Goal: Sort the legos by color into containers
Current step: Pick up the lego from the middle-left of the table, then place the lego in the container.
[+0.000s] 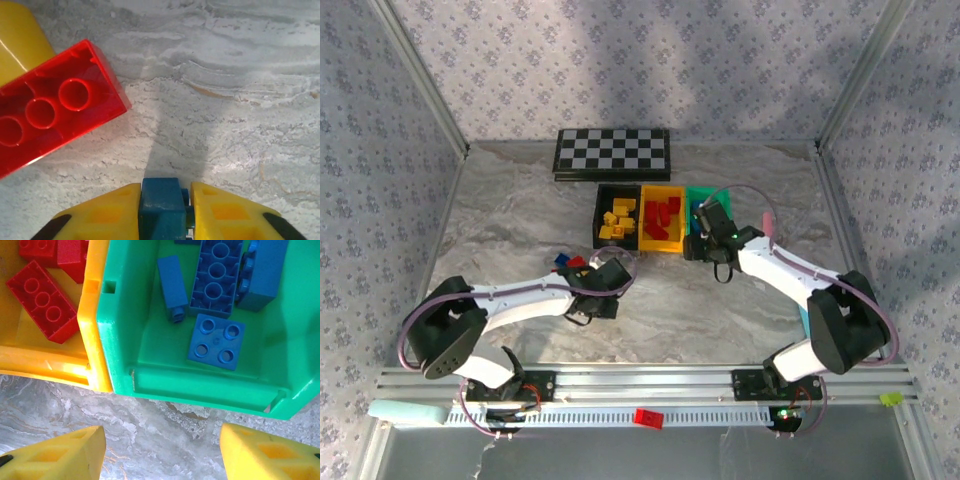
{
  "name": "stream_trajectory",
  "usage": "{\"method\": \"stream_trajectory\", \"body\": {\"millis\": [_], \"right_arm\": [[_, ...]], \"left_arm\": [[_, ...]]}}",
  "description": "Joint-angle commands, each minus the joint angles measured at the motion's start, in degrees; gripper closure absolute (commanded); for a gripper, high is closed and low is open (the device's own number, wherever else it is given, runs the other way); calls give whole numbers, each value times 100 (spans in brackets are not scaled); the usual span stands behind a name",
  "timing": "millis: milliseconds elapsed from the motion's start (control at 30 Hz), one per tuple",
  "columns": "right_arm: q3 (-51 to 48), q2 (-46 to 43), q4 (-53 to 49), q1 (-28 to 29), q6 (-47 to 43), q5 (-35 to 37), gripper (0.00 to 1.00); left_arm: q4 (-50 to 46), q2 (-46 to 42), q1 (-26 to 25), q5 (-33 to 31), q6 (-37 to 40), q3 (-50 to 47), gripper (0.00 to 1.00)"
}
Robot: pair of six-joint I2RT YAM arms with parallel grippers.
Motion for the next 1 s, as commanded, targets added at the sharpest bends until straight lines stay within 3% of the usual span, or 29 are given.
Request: {"method": "stream_trajectory", "body": {"millis": [0,200,400,967], "right_arm": [[-135,-238,30,-62,-61,119,36],[-304,-550,12,-312,-9,-85,36],[-555,-981,-31,-586,99,-164,36],[-1284,-2169,-510,-1334,215,-437,35]], "left_arm": [[-216,-22,-33,-159,16,228,77],[-348,47,-28,-456,327,854,80],[-352,783,66,-603,857,2107,80],[-886,4194,210,169,2099,7335,79]]}}
